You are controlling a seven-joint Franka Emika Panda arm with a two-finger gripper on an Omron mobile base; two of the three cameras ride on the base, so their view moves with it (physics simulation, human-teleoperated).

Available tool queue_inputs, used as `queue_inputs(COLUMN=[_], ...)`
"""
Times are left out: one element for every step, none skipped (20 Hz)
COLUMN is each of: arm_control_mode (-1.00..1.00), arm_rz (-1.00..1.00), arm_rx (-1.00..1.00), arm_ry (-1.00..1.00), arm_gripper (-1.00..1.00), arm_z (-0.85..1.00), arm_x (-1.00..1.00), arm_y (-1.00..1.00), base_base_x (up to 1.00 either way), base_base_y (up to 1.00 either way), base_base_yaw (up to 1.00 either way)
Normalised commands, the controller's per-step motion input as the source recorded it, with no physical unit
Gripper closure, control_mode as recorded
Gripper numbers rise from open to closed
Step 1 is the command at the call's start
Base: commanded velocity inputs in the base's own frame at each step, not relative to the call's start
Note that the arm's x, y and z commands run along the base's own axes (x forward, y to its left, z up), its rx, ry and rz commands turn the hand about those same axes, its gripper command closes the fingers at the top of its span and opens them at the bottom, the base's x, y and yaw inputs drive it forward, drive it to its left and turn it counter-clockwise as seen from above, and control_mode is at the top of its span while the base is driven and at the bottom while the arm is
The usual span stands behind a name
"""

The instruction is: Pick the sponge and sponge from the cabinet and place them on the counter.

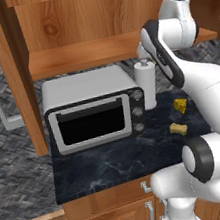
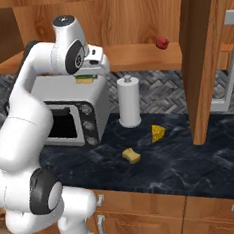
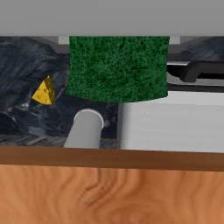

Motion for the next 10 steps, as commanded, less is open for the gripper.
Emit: queue_inputs(arm_control_mode=[-1.0, -1.0, -1.0, -1.0, -1.0, -1.0, -1.0, -1.0, -1.0, -1.0], arm_rz=[0.01, 0.01, 0.01, 0.01, 0.01, 0.01, 0.01, 0.01, 0.01, 0.01], arm_rx=[0.0, 0.0, 0.0, 0.0, 0.0, 0.0, 0.0, 0.0, 0.0, 0.0], arm_ry=[0.02, 0.03, 0.03, 0.03, 0.03, 0.03, 0.03, 0.03, 0.03, 0.03], arm_gripper=[1.0, 1.0, 1.0, 1.0, 1.0, 1.0, 1.0, 1.0, 1.0, 1.0], arm_z=[-0.12, -0.13, -0.14, -0.16, -0.17, -0.19, -0.2, -0.21, -0.24, -0.26], arm_x=[-0.41, -0.4, -0.41, -0.39, -0.4, -0.38, -0.36, -0.34, -0.29, -0.28], arm_y=[-0.18, -0.19, -0.21, -0.21, -0.21, -0.22, -0.21, -0.21, -0.18, -0.18], base_base_x=[0.0, 0.0, 0.0, 0.0, 0.0, 0.0, 0.0, 0.0, 0.0, 0.0], base_base_y=[0.0, 0.0, 0.0, 0.0, 0.0, 0.0, 0.0, 0.0, 0.0, 0.0], base_base_yaw=[0.0, 0.0, 0.0, 0.0, 0.0, 0.0, 0.0, 0.0, 0.0, 0.0])
